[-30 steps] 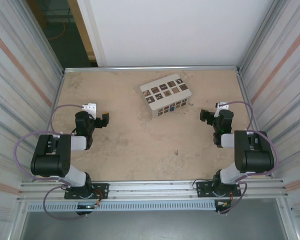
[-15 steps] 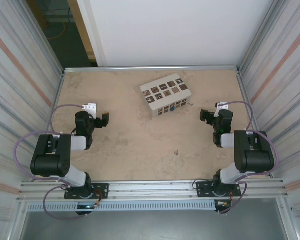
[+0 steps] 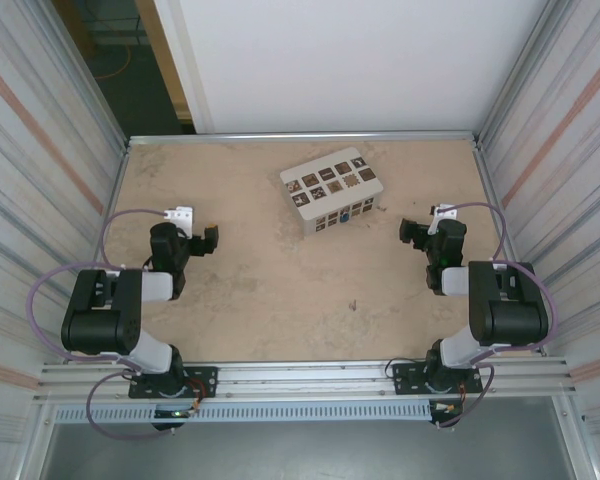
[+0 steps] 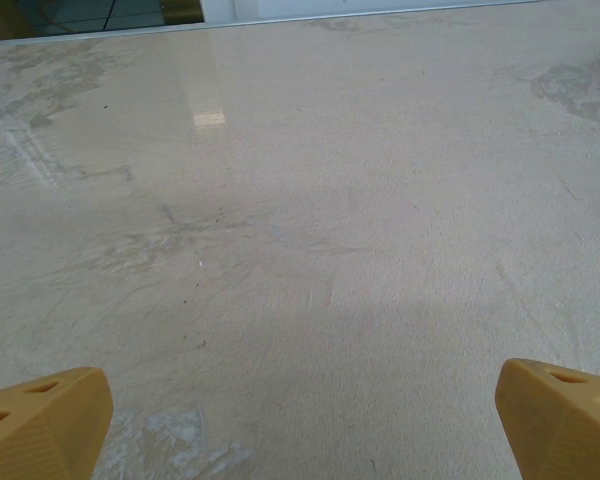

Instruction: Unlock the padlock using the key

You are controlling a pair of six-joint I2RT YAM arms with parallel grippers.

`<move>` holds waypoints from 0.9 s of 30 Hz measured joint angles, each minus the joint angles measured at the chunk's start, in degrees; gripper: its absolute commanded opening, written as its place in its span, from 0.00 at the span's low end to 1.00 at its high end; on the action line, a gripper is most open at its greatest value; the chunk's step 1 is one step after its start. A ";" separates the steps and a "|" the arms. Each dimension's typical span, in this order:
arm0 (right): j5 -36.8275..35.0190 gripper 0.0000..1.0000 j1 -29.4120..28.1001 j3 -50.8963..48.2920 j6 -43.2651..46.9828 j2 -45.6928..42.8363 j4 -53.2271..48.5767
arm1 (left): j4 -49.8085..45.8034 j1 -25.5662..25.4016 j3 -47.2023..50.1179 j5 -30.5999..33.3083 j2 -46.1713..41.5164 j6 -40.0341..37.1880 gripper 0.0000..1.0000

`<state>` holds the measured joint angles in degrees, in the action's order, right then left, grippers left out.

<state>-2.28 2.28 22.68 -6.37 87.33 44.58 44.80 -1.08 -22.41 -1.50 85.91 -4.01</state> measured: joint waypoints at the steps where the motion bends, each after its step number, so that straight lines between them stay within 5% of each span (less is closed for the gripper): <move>1: 0.24 0.99 0.09 0.00 0.00 -0.63 -1.01 | -0.11 0.00 0.42 0.02 -0.92 0.00 0.99; 8: 2.14 0.99 1.95 2.47 -0.68 -11.23 -12.72 | -7.04 -2.40 0.76 3.06 -15.06 0.52 0.99; 14: 11.39 0.99 3.98 10.80 -3.23 -15.45 -24.33 | -22.12 -2.75 -7.93 2.32 -21.38 9.86 0.99; 20: 24.09 0.99 5.62 18.99 -9.88 -10.01 -30.73 | -31.61 -4.39 -15.63 -2.62 -20.70 24.90 0.99; 27: 34.95 0.99 5.62 26.36 -16.46 4.04 -30.64 | -34.86 -15.26 -20.04 -6.51 -9.81 36.11 0.99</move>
<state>32.67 7.90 49.04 -22.83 91.37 13.93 9.93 -16.34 -42.46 -8.01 76.09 32.10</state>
